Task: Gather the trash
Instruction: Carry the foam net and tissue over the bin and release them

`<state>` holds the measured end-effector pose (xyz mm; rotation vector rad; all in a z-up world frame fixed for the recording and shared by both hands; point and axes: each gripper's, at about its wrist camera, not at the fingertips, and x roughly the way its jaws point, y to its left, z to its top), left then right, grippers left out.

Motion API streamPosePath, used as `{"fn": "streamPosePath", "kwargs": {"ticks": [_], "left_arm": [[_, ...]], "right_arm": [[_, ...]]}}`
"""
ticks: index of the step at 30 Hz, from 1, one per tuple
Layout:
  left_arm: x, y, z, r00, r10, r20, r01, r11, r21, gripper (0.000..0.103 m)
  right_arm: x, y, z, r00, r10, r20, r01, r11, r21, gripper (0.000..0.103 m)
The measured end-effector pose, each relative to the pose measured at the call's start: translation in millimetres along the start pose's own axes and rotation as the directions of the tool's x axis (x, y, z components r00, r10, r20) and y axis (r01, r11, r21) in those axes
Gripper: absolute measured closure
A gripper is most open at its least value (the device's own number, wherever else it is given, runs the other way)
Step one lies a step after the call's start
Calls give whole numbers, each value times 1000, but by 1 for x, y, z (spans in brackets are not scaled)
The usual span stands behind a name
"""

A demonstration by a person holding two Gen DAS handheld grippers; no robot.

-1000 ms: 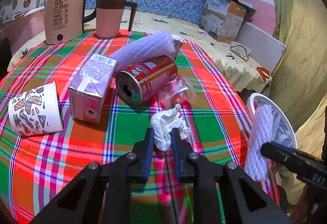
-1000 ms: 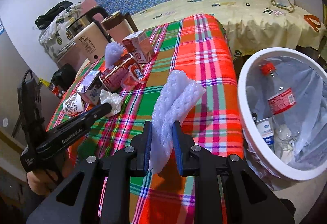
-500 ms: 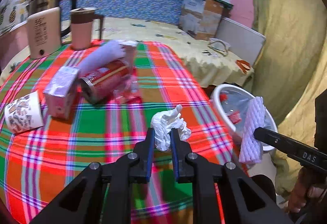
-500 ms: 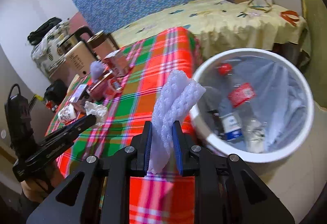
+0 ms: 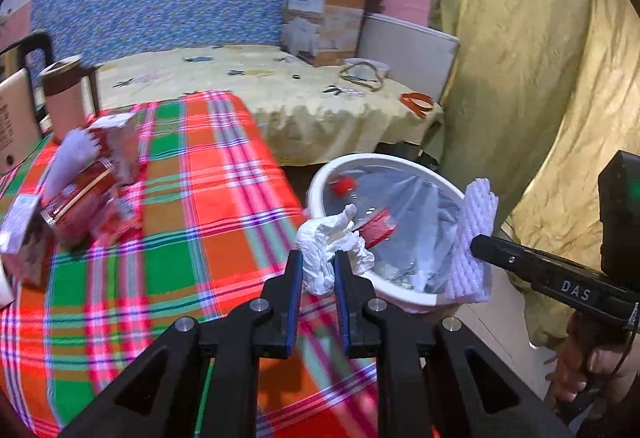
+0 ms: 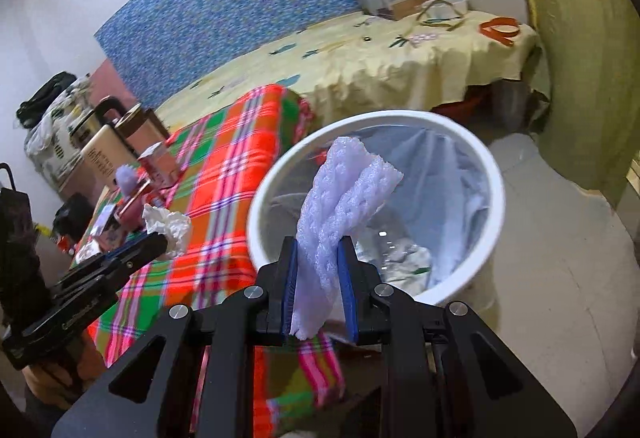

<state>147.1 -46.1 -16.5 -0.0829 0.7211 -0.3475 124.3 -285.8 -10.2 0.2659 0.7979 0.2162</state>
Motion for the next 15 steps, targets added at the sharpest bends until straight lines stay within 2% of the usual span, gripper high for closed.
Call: {"fn": "streamPosePath", "kwargs": {"ticks": [15], "left_arm": [[43,-47,8,995,-79,-61,83,994,70,86]], "right_arm": [[7,-28,5,998,-58,-18,59,998,32,77]]}}
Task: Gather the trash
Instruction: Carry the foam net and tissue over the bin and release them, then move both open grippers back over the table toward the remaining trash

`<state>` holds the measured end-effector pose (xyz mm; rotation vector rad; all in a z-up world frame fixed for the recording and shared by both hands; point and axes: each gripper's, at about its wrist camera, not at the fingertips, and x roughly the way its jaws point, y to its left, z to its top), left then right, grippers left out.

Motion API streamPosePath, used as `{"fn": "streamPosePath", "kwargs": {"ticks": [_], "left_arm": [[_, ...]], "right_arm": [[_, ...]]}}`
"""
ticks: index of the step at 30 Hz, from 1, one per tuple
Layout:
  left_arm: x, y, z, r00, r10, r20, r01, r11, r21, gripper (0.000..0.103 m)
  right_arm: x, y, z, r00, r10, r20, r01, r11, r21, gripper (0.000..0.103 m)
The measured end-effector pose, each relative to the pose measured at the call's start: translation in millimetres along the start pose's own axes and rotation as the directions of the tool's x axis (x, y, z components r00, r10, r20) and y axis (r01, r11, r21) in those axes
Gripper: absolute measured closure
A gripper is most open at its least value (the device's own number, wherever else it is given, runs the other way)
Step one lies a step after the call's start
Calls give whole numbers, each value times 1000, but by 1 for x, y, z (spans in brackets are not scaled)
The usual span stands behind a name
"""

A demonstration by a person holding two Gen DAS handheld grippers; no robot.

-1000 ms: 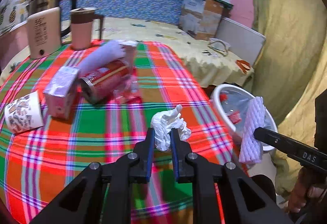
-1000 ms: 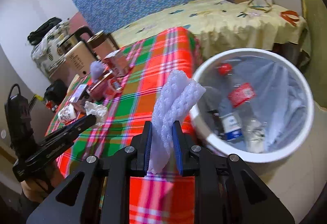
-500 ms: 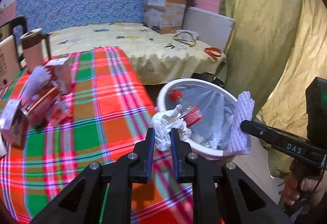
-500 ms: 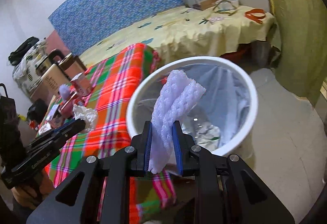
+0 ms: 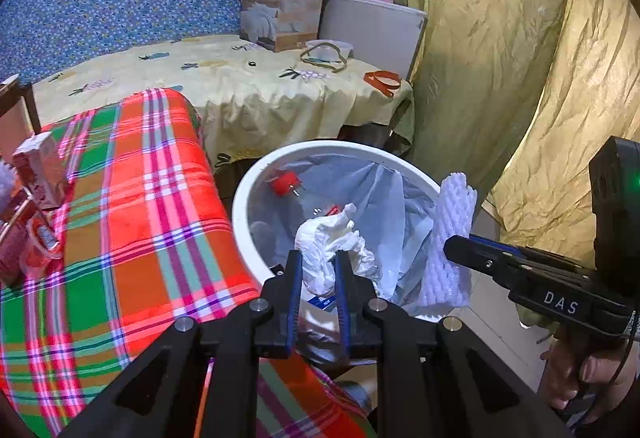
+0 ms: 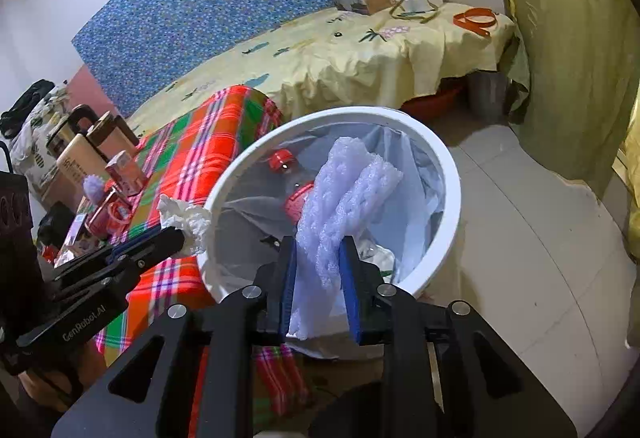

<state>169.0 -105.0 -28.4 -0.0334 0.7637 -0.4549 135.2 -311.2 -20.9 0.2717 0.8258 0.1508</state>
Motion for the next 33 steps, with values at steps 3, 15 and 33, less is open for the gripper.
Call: {"fn": "streamPosePath", "kwargs": {"ticks": [3,15,33], "left_arm": [[7,-2,1,1000,-8,-13,8,1000,-6,84],[5,-2,0,999,-33,-10,33,999,-21,62],[-47,20,-24,998,15,58,-10,996,-84,62]], "right_arm": [[3,-5,0,1000,-2,-10,2,1000,10,75],[0,-6,0,1000,-2,-5,2,1000,12,56],[-22,30,-9,994,83,64,-76,992,-99,56]]}}
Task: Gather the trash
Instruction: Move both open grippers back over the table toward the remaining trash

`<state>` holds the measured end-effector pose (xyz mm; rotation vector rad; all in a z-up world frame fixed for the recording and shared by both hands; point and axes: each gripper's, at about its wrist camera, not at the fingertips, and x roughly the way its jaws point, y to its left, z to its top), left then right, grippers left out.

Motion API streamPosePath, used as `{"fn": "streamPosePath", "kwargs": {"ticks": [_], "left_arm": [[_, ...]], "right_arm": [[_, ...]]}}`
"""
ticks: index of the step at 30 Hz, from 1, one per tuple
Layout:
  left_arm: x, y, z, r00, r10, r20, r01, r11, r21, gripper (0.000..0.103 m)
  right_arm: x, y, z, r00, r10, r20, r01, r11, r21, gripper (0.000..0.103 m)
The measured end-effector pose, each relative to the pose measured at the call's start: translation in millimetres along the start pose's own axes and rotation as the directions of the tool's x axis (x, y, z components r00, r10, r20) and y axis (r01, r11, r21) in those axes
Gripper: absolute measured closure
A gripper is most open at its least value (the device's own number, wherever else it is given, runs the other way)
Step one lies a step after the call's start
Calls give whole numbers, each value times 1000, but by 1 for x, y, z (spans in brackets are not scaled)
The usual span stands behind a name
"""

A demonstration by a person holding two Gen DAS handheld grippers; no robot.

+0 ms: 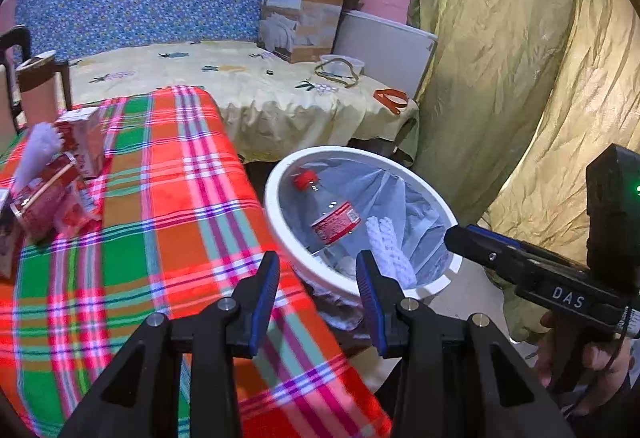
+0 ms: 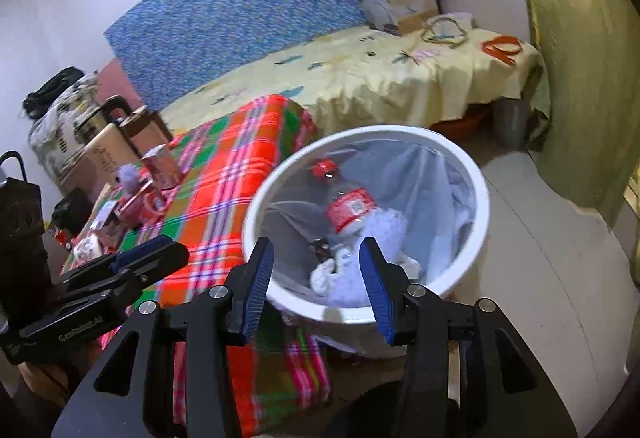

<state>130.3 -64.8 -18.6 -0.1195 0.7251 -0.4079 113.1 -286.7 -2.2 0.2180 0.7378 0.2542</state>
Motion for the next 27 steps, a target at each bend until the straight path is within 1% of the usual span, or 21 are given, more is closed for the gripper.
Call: {"fn": "streamPosePath", "kwargs": {"ticks": [3,4,11,19,27], "left_arm": [[-9,6,-5,1000,19,9,-19,1000,-5,62],[-12,8,-6,1000,27,14,-27,1000,-8,62],[-30,24,-14,997,70,43,-68,997,-41,62],[-45,43,-25,991,118,58,-113,991,-75,62],[-59,71,-35,982,180,59,-172,978,-119,62]], "right_arm": [[0,6,-1,1000,31,-1,-31,999,-11,55],[0,8,-1,999,36,-2,-36,999,-14,53],[0,27,-7,999,49,-21,-50,998,-49,51],[7,48,-14,995,59,-86,-66,995,-77,51],[16,78,-16,986,109,-130,-123,987,-105,51]]}}
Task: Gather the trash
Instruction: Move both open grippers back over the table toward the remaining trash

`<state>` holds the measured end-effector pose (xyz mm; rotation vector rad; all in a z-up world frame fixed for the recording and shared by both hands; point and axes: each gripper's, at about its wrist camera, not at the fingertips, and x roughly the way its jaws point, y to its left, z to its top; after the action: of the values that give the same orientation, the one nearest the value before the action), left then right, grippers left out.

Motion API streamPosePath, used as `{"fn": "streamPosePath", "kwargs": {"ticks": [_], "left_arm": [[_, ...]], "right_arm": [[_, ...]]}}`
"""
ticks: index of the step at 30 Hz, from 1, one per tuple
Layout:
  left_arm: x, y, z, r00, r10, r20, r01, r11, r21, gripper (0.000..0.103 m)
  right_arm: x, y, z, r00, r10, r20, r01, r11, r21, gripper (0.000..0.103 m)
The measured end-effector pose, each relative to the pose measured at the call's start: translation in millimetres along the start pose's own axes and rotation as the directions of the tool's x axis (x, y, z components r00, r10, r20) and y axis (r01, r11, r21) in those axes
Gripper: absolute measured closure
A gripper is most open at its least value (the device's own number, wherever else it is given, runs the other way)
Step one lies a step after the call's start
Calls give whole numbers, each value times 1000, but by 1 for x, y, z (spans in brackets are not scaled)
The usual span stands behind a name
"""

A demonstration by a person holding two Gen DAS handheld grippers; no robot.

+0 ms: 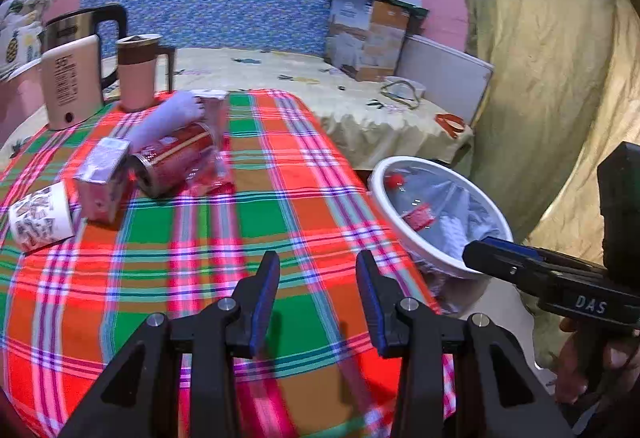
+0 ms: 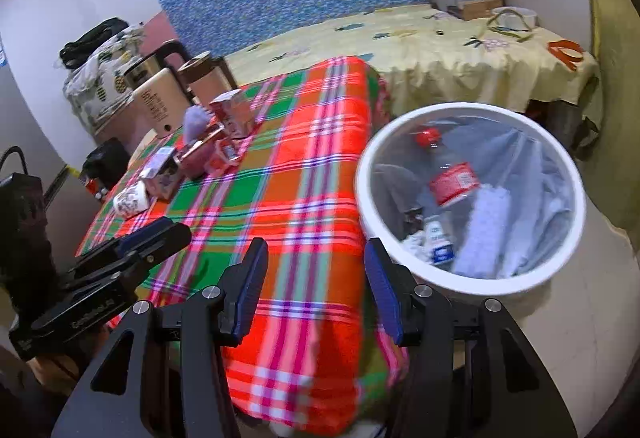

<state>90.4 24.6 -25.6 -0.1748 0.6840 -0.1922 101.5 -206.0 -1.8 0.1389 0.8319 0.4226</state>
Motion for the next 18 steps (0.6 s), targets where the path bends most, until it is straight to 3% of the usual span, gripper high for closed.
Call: {"fn": "streamPosePath", "kwargs": {"ticks": [8,18], "left_arm": [[-9,40,7,994,108,23,-107,993,-43,59],[-16,94,23,969,241,60,-236,968,-85,50]], "right_arm": [[16,25,7,999,36,-19,-36,999,-36,51],[38,50,23,996,79,-42,-82,995,-51,51]]}}
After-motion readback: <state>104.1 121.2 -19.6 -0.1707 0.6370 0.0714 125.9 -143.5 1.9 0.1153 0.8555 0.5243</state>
